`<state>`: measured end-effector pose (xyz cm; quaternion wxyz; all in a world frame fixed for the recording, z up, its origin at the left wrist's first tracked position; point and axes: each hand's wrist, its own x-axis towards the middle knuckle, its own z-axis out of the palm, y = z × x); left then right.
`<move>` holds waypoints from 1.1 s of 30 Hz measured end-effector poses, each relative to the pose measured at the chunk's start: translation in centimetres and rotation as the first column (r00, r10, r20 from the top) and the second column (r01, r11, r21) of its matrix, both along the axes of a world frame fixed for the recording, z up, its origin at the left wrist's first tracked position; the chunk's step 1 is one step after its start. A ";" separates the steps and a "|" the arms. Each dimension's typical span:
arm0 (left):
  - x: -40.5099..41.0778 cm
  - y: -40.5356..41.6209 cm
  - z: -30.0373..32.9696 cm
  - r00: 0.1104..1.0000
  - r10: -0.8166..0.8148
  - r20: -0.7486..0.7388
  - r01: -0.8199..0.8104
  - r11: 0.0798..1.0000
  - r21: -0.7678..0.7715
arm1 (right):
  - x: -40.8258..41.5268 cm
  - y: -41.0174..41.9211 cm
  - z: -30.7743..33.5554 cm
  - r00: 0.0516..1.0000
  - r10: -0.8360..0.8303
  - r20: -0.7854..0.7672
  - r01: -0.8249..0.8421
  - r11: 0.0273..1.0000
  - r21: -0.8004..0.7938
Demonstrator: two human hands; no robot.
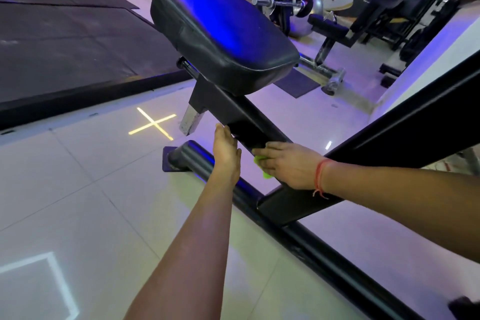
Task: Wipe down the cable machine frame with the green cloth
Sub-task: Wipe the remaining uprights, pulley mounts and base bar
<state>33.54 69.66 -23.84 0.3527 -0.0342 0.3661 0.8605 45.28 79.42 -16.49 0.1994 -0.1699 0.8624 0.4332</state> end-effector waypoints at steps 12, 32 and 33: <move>2.6 0.0 0.0 0.982 -0.010 -0.190 -0.037 0.970 -0.242 | 5.6 2.2 -3.6 0.981 0.011 -0.195 -0.020 0.999 -0.040; 13.5 0.5 -4.2 0.753 -0.389 -0.531 0.056 0.842 -0.537 | 15.8 3.6 -11.4 0.693 -0.216 -0.688 0.031 0.962 -0.271; 13.6 0.3 -4.5 0.761 -0.385 -0.522 0.047 0.835 -0.548 | 15.4 3.7 -12.6 0.772 -0.234 -0.590 0.065 0.954 -0.293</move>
